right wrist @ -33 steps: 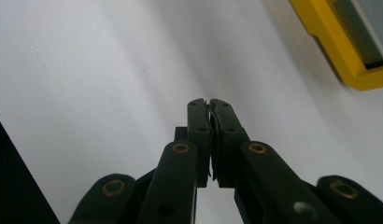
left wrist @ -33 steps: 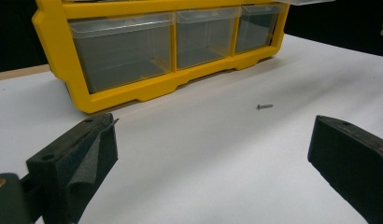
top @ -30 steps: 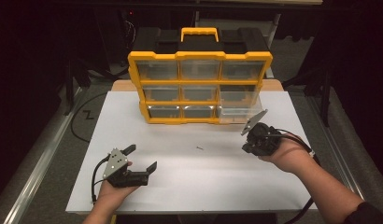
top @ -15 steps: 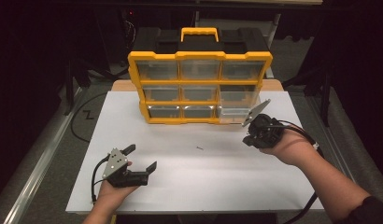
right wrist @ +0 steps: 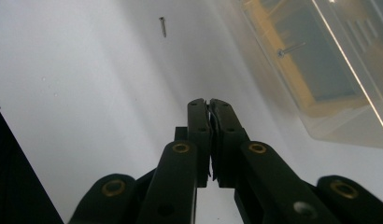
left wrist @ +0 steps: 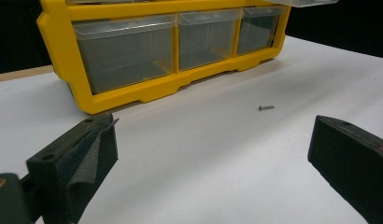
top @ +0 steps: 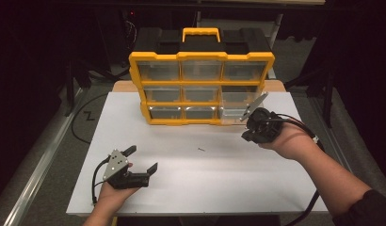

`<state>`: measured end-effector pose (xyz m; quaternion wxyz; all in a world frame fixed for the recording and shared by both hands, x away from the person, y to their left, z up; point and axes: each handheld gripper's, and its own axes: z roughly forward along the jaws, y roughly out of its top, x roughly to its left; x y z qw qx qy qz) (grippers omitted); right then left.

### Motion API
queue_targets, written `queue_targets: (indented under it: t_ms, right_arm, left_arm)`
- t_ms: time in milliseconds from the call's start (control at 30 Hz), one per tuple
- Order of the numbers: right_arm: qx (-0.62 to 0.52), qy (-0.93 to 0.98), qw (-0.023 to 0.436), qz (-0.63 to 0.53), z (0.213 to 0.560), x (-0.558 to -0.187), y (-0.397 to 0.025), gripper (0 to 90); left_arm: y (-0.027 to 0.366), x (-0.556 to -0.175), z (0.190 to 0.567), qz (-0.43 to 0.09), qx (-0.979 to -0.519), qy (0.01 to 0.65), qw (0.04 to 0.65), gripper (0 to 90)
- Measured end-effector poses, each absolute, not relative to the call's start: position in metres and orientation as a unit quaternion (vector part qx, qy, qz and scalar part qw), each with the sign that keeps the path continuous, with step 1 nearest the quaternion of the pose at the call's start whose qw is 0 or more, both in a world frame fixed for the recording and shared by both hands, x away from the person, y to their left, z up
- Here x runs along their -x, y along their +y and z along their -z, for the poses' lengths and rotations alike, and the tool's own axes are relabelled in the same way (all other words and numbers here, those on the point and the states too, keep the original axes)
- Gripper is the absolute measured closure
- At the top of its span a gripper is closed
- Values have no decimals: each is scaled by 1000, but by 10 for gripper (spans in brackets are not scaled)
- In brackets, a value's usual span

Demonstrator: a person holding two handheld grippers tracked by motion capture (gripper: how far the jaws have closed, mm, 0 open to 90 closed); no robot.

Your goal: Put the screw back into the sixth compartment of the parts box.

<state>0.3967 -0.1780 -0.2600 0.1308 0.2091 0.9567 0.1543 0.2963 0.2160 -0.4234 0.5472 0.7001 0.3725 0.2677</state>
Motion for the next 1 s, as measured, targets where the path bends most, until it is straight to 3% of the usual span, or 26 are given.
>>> queue_targets:
  t_ms: [1000]
  right_arm:
    - [-202,954,153,-158,231,-404,-175,896]
  left_arm:
    - [216,-296,423,-269,-701,370,547,23]
